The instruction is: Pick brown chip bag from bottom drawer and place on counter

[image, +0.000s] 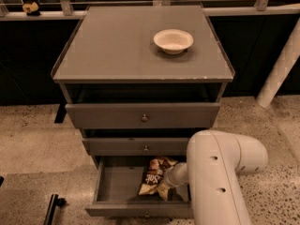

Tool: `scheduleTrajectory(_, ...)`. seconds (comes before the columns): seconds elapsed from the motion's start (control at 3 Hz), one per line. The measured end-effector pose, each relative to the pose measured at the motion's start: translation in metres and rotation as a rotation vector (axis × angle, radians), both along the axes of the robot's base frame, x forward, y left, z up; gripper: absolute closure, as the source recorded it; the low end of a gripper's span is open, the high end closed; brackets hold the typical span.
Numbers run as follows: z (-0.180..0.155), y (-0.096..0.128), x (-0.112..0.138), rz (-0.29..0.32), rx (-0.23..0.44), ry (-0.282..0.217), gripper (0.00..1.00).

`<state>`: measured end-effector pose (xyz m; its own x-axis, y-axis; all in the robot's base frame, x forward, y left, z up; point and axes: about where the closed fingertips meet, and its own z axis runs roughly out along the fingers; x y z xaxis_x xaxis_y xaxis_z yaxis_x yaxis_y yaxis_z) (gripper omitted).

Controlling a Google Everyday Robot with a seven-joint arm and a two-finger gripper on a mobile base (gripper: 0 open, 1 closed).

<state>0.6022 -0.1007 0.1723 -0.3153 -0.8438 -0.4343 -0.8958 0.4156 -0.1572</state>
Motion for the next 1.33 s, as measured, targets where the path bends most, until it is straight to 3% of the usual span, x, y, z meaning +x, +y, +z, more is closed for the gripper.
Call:
scheduleTrajectory(0.67, 0.05, -0.002, -0.026, 0.045, -0.141, 0.024, 1.0)
scheduleTrajectory(1.0, 0.078, -0.009, -0.047, 0.058, -0.163, -0.004, 1.0)
scheduleTrajectory(1.33, 0.107, -0.019, -0.07, 0.061, -0.159, -0.081, 1.0)
